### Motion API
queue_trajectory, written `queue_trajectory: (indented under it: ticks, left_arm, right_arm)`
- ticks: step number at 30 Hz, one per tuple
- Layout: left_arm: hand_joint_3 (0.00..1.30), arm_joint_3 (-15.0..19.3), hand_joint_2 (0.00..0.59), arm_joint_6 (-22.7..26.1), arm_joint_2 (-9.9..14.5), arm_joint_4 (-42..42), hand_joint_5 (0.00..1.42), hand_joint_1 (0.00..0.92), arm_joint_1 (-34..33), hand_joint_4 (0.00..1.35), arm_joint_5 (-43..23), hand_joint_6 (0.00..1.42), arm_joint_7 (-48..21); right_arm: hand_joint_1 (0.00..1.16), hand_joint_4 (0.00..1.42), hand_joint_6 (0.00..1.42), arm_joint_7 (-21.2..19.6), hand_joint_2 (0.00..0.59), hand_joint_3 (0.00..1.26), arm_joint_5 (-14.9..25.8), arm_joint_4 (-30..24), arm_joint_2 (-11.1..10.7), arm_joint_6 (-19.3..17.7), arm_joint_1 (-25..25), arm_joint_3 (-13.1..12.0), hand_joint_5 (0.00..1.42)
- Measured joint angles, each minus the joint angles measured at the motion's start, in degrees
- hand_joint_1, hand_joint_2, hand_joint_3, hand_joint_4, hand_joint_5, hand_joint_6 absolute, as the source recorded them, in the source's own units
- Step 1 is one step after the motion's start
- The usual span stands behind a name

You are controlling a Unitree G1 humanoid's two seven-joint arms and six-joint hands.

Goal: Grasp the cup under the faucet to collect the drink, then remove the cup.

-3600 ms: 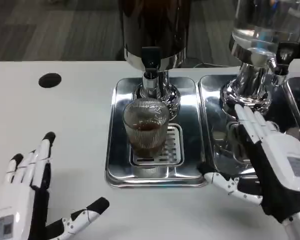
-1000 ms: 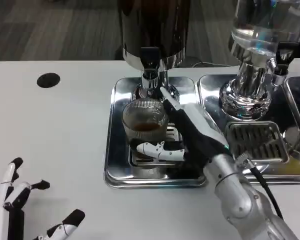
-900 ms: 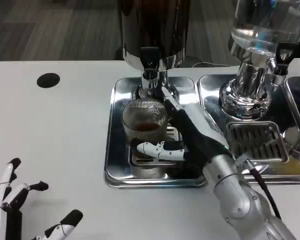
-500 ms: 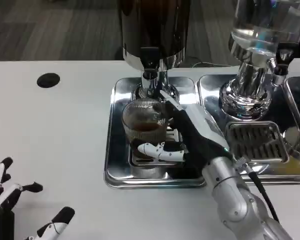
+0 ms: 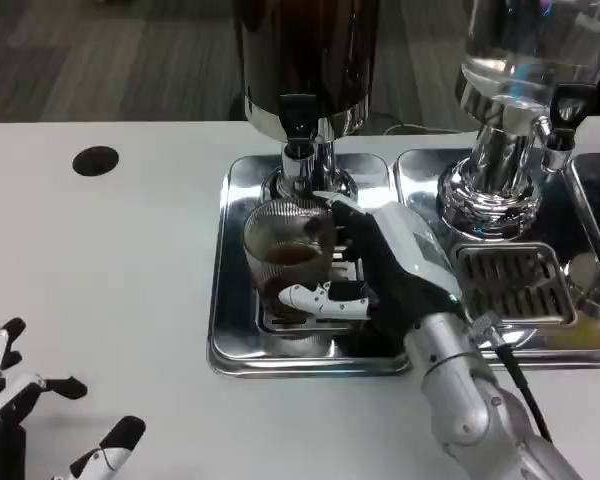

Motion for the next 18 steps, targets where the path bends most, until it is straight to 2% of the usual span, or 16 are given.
queue_trajectory:
  ticks: [10,12,15,18]
  left_arm:
    - [0.66,1.07,0.118,-0.48,-0.20,0.02,0.24,0.000,0.15,0.10,0.02,0.11,0.00]
    - [0.66,1.08,0.118,-0.50,-0.21,0.02,0.24,0.000,0.16,0.10,0.03,0.11,0.00]
    - [0.66,1.07,0.119,-0.52,-0.25,0.02,0.24,0.000,0.13,0.10,0.04,0.11,0.00]
    - [0.66,1.06,0.119,-0.52,-0.32,0.02,0.24,0.000,0.07,0.10,0.09,0.11,0.00]
  right_arm:
    - [0.85,0.59,0.71,-3.35,0.153,0.48,-0.83,0.37,0.12,-0.14,0.10,0.94,0.61]
    - [0.86,0.64,0.78,-3.91,0.153,0.52,-0.73,0.37,0.10,-0.26,0.30,0.81,0.67]
    - [0.89,0.67,0.96,-5.21,0.153,0.54,-0.77,0.28,-0.14,-1.31,1.19,0.73,0.74]
    - [0.90,0.70,1.03,-6.57,0.148,0.57,-0.87,-0.16,-0.37,-2.05,2.18,0.45,0.78]
